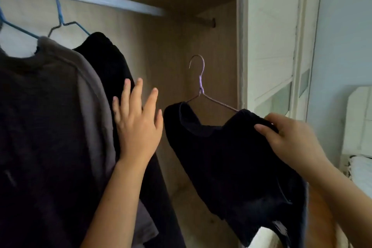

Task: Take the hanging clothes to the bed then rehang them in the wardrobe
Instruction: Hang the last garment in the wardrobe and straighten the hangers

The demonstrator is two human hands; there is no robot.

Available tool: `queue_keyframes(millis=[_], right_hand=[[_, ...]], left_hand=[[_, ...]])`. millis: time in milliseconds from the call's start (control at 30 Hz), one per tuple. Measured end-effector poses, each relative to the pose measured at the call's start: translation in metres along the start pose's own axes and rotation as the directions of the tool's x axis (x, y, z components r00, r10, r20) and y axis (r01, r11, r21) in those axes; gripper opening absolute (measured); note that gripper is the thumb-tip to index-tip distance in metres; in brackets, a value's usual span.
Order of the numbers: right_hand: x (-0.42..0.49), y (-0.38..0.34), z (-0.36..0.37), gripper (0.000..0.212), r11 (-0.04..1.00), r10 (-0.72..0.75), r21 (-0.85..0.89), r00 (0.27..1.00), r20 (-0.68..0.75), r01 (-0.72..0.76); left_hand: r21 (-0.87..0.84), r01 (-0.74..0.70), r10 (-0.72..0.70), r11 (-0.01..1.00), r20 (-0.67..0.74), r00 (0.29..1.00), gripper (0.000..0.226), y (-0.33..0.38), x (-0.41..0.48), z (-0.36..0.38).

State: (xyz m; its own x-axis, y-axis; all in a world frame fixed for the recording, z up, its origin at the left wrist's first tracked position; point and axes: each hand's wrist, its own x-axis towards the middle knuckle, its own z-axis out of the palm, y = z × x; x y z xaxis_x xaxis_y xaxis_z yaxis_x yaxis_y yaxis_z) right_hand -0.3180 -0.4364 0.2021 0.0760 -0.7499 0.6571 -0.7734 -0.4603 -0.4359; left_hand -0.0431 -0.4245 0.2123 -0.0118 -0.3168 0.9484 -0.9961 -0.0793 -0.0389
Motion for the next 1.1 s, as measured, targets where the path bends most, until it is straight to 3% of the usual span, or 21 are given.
queue_keyframes(millis=[167, 333, 567, 767, 867, 1100], right_hand=[[0.042, -0.041, 0.027, 0.028, 0.991, -0.020, 0.131, 0.997, -0.072, 0.029], [0.099, -0.083, 0.048, 0.031, 0.969, -0.051, 0.233, 0.988, -0.145, 0.084], [0.168, -0.125, 0.074, 0.028, 0.898, -0.129, 0.410, 0.986, -0.102, 0.159], [0.207, -0.147, 0.079, 0.030, 0.828, -0.214, 0.505, 0.970, -0.116, 0.243], [0.225, -0.166, 0.084, 0.026, 0.809, -0.233, 0.534, 0.968, -0.090, 0.244], [0.244, -0.187, 0.107, 0.027, 0.807, -0.225, 0.555, 0.974, -0.031, 0.204]], left_hand=[[-0.006, 0.018, -0.018, 1.000, -0.050, 0.999, 0.032, -0.032, 0.029, -0.008], [0.004, 0.010, -0.009, 1.000, -0.108, 0.994, 0.037, -0.044, 0.042, -0.003], [0.144, 0.053, -0.031, 0.988, -0.150, 0.988, 0.039, -0.040, 0.078, -0.012], [0.153, 0.128, -0.106, 0.980, -0.145, 0.984, 0.044, -0.049, 0.100, -0.023], [0.086, 0.200, -0.187, 0.976, -0.134, 0.973, 0.043, -0.051, 0.099, -0.029], [0.141, 0.213, -0.198, 0.967, -0.118, 0.973, 0.043, -0.061, 0.088, -0.037]])
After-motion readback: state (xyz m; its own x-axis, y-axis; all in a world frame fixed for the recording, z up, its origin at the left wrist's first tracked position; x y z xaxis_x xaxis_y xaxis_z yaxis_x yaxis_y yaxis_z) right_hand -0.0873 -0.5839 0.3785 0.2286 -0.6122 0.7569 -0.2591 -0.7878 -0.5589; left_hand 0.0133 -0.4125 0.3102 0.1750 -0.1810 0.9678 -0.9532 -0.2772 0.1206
